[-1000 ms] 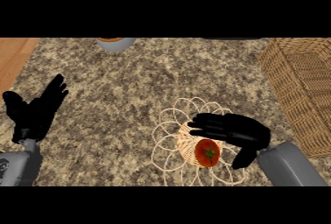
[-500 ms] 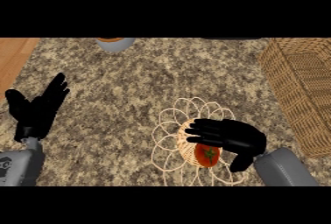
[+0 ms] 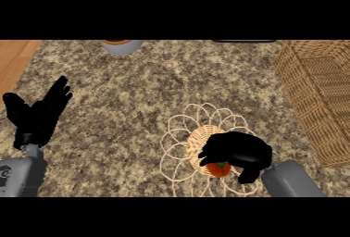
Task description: Pick the tomato from the placemat and place it in the basket
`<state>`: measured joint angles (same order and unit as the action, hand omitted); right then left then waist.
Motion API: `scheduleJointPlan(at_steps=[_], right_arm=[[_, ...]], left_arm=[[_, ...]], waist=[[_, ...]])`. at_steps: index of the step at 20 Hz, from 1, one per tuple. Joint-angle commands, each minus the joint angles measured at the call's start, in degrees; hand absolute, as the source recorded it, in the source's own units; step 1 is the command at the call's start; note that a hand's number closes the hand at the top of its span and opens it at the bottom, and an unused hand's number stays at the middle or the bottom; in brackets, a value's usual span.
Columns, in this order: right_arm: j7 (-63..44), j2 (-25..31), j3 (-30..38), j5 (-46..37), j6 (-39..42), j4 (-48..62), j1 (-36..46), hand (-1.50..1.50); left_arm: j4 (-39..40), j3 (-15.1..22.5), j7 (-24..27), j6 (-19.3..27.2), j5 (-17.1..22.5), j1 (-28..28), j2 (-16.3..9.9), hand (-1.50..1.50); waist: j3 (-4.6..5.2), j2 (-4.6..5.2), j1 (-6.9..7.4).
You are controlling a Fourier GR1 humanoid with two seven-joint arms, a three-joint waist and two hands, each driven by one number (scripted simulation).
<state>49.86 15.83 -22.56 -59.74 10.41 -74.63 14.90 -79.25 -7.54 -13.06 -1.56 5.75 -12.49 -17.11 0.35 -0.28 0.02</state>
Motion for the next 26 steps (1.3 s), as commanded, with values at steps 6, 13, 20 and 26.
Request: scheduleJointPlan(at_steps=[6,13,20,26], right_arm=[[1.9,-3.5,-1.0,-6.5,-5.5,4.0,-0.7,1.5],[-26.1,-9.6,20.2,-0.3,-4.3,9.4,2.1,1.5],[-52.4,-15.6,35.3,3.3,-11.9,12.4,5.4,1.5],[-71.1,-15.8,42.4,8.3,-28.0,12.0,18.9,1.5]], left_arm=[[4.0,-1.6,0.3,-1.1,-0.8,-3.1,0.0,0.0],[-0.6,-1.3,0.6,0.1,-1.2,0.4,0.3,0.0],[-0.8,-1.6,0.9,0.2,-1.0,0.6,0.3,0.0],[-1.0,1.0,1.1,-1.5,-0.9,-1.1,1.8,0.0]], waist=[[-0.35,0.32,-0.1],[-0.31,1.06,-2.47],[-0.24,2.15,-1.67],[-0.5,2.14,4.37]])
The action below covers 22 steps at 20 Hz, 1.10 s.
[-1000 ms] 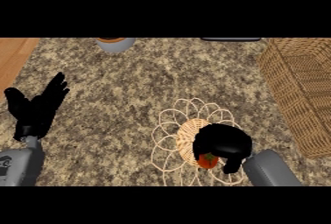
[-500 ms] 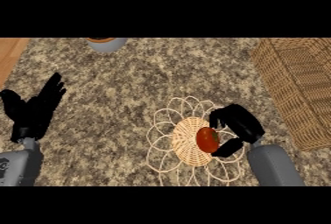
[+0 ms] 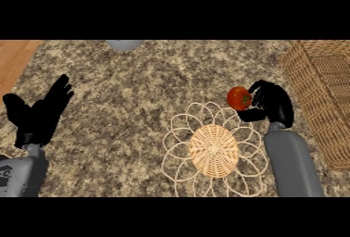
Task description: Pick the tomato from the placemat and place it in the basket
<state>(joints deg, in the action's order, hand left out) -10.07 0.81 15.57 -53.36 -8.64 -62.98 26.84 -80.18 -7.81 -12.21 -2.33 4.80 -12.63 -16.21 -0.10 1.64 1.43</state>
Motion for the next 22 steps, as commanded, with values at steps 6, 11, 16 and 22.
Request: scheduleJointPlan(at_steps=[6,11,16,22], right_arm=[[-26.4,-0.8,5.7,-10.2,-27.4,3.5,21.2,1.5],[-40.0,1.9,8.3,-23.5,-32.5,12.1,31.7,1.5],[-51.6,5.7,10.4,-34.0,-31.5,20.4,41.0,1.5],[-59.1,11.6,11.7,-42.8,-28.9,28.5,49.4,1.5]], left_arm=[[0.2,3.5,-0.5,-1.2,-1.0,-2.9,1.5,0.0],[0.5,3.5,-1.7,-1.5,-0.9,-3.7,1.3,0.0],[0.6,3.3,-1.6,-1.4,-0.7,-4.7,1.4,0.0],[1.1,3.4,-0.7,-0.8,-1.5,-3.5,1.8,0.0]], waist=[[0.42,0.24,5.28],[0.46,0.36,5.3],[0.41,0.57,5.39],[0.32,0.67,5.17]])
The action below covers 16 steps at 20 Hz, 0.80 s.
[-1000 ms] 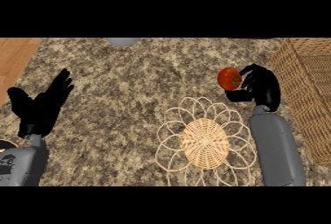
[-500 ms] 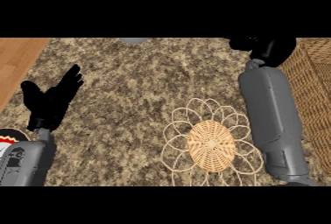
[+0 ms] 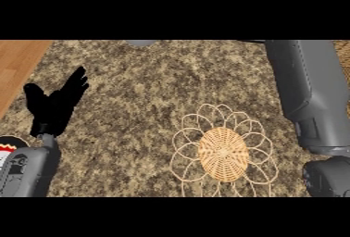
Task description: Pick the tomato from the placemat and place it in the basket
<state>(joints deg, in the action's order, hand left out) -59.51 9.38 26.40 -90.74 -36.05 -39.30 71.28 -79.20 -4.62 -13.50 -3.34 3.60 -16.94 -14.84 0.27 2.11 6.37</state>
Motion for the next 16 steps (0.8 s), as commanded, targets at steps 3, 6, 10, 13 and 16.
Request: scheduleJointPlan(at_steps=[3,6,10,13,16], right_arm=[[-10.6,5.8,2.4,-7.6,-1.5,8.0,6.7,1.5],[-12.0,8.2,3.3,-10.3,-2.1,10.0,7.8,1.5],[-13.4,13.3,4.3,-14.4,1.0,12.8,7.5,1.5],[-17.0,13.5,4.6,-17.5,3.6,13.9,7.8,1.5],[-18.1,14.0,5.8,-18.6,0.8,14.2,6.7,1.5]], left_arm=[[0.2,-0.4,1.0,0.4,-0.1,-0.3,0.3,0.0],[0.2,-0.1,1.0,-0.2,0.4,0.1,0.7,0.0],[0.4,-1.9,0.9,-1.1,0.8,0.6,-1.8,0.0],[1.5,-0.3,2.6,0.9,-1.0,2.1,0.9,0.0],[-0.3,-0.4,1.3,1.1,-0.6,1.8,0.8,0.0]], waist=[[-0.1,0.36,0.06],[-0.11,0.5,0.16],[-0.14,0.18,-0.64],[-0.12,-0.23,-1.85],[-0.23,-0.46,-1.88]])
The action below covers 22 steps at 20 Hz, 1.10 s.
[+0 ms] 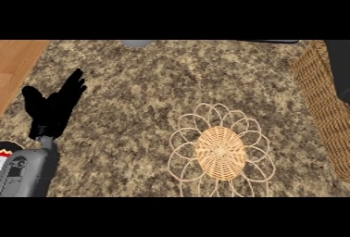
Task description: Pick the tomato from the placemat and place it in the basket
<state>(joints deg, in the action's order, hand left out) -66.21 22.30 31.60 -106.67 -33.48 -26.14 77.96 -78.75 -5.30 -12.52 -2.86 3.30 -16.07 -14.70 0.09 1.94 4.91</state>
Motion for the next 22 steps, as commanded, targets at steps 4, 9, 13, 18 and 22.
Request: scheduleJointPlan(at_steps=[4,9,13,18,22], right_arm=[[-9.9,2.3,3.4,-2.2,-5.0,2.4,-3.8,1.5],[-8.4,0.8,4.0,-2.9,-3.7,2.7,-4.0,1.5],[-5.0,1.0,6.8,-0.3,-10.4,1.1,-8.7,1.5],[-5.5,-0.3,7.7,-1.7,-14.6,0.8,-12.3,1.5],[-8.8,3.1,11.9,-2.5,-18.3,-3.7,-16.3,-1.5]], left_arm=[[0.2,-0.8,0.6,0.2,0.4,0.6,0.2,0.0],[0.8,-1.4,-0.5,0.9,0.0,-0.8,-0.2,0.0],[1.8,-2.5,0.7,-0.1,0.4,1.2,-1.2,0.0],[-1.7,-1.9,-2.8,0.4,0.4,1.0,-1.1,0.0],[1.6,-1.8,0.9,0.1,-0.3,1.2,-0.6,0.0]], waist=[[-0.13,-0.07,-1.14],[-0.1,-1.04,-2.83],[-0.12,-1.12,-3.19],[-0.16,-1.15,-2.68],[-0.14,-0.62,-3.47]])
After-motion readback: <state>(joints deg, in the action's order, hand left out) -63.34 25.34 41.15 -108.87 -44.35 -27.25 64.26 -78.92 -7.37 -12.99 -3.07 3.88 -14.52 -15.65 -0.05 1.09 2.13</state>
